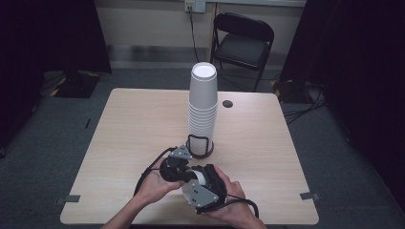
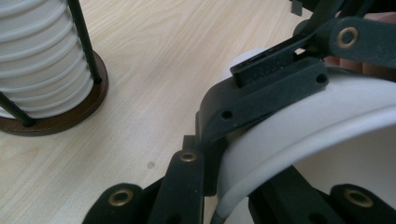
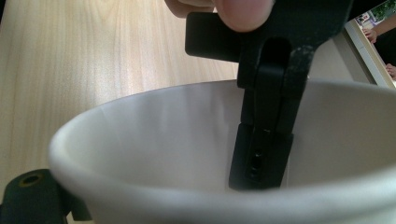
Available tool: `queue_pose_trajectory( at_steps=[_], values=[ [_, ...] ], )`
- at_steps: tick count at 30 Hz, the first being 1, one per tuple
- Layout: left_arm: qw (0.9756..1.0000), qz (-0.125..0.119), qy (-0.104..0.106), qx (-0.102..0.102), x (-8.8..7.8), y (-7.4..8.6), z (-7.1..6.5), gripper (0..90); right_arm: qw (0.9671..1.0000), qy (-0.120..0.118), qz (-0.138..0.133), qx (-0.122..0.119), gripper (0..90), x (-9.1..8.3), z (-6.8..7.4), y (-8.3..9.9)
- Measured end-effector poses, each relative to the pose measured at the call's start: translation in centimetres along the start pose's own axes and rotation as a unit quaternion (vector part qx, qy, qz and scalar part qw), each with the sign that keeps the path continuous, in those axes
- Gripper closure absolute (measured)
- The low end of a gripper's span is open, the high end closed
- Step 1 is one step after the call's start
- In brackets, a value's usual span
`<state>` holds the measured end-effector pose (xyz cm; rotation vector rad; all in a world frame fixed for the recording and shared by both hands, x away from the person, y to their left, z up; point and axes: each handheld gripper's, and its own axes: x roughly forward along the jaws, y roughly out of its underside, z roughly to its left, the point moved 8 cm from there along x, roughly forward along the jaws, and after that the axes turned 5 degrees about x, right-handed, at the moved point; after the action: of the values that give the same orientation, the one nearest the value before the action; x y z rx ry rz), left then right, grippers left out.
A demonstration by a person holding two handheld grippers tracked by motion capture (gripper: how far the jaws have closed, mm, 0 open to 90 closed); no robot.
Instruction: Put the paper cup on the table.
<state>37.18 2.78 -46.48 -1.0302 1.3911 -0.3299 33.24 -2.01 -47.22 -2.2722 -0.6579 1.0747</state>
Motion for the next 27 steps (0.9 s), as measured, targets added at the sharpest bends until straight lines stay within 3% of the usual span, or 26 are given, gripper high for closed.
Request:
queue_pose_trajectory(
  at_steps=[3, 12, 20, 25, 27],
  values=[
    [0.9999, -0.011, 0.0, -0.001, 0.1, 0.0, 0.0, 85.3, 1.0, -0.001, -0.003, -0.007, 11.1, 0.0, -0.1, 0.1],
    [0.9993, -0.036, -0.008, -0.007, -0.2, -0.3, 0.4, 76.7, 0.9998, 0.01, -0.007, 0.018, 11.5, -0.4, -0.8, 0.4],
    [0.9978, -0.061, -0.021, -0.014, -0.5, -0.2, 0.8, 60.7, 0.9989, 0.017, -0.011, 0.043, 11.6, -0.6, -1.7, 0.9],
    [0.9943, -0.083, -0.06, -0.027, -1.1, -0.2, 1.9, 46.9, 0.9979, 0.021, -0.014, 0.06, 11.6, -0.8, -2.3, 1.4],
    [0.9937, -0.088, -0.062, -0.031, -1.4, -0.1, 2.1, 43.0, 0.9976, 0.022, -0.014, 0.064, 11.6, -0.8, -2.4, 1.4]
  ],
)
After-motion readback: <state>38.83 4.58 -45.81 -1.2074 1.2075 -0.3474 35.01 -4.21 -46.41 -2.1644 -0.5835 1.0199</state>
